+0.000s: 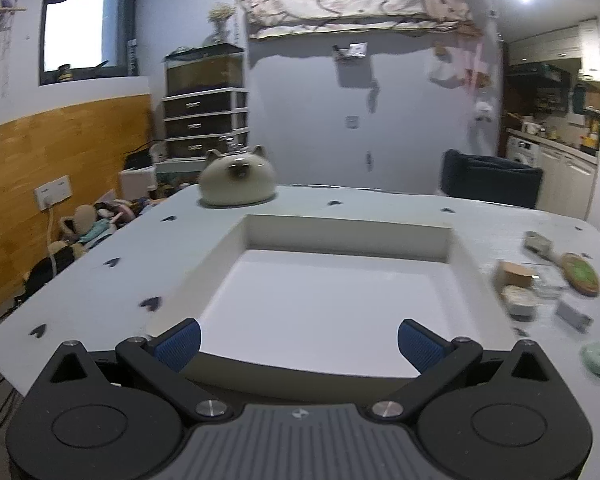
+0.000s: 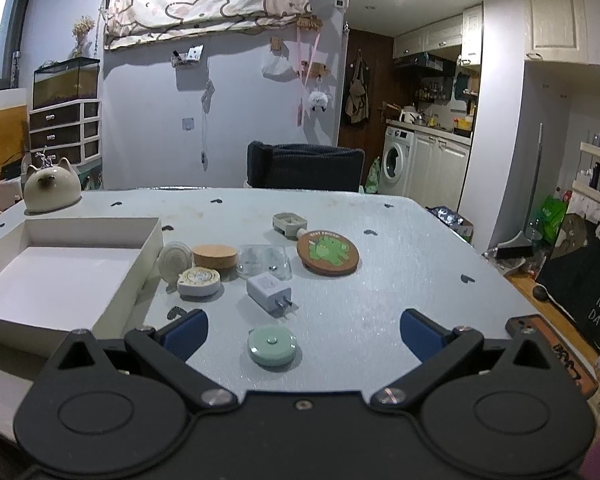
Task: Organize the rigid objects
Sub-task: 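Move the right gripper over the green elephant cork coaster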
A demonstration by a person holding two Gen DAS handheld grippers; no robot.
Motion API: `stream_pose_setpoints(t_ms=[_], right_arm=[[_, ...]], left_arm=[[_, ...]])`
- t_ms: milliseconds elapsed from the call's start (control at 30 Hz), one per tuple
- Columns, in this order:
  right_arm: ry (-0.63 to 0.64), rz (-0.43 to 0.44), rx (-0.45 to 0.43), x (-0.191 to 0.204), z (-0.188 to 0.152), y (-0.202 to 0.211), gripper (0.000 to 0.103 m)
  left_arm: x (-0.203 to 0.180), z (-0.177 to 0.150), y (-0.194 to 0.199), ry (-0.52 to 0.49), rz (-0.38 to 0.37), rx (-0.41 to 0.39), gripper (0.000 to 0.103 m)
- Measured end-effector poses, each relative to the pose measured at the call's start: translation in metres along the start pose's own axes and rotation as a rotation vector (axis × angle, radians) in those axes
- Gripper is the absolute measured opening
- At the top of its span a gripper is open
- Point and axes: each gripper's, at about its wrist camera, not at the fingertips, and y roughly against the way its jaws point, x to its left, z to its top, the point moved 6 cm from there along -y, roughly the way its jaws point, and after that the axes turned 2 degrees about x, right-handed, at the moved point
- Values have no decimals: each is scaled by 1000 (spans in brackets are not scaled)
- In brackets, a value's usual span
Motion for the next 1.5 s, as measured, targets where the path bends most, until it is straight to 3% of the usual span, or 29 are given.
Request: stream_pose_setpoints(t_ms=[233,400,567,733,833,1000,1133,1200,1333,1500], right_arm=[[-13,-22,21,-3,-1,-23,103],[0,-42,12,-9,1,-44,103],[19,-56,-4,-19,9,-69,103],[22,-74,-29,-30,21,-95,103],[10,-104,-46,-40,32,-113,103],[-49,-60,-4,-55,43,-152,103],[-97,-46,48,-67,52,-187,103],[-94,-26,45,-70,58,-203,103],[-45,-23,55,-72,70,-237,103],[-11,54,98,-66,72,-269,103]], left_arm=[[45,10,-24,15,59,8,103],[71,14,-45,27,35,7,103],[88,17,-65,19,56,18,103],[100,21,-90,6,17,93,103],[108,21,-101,2,56,101,103],[117,21,-114,50,22,95,103],[120,19,-122,50,68,89,102],[121,18,-124,48,76,86,97],[118,11,-129,64,50,115,74],[114,6,-133,57,39,120,41]])
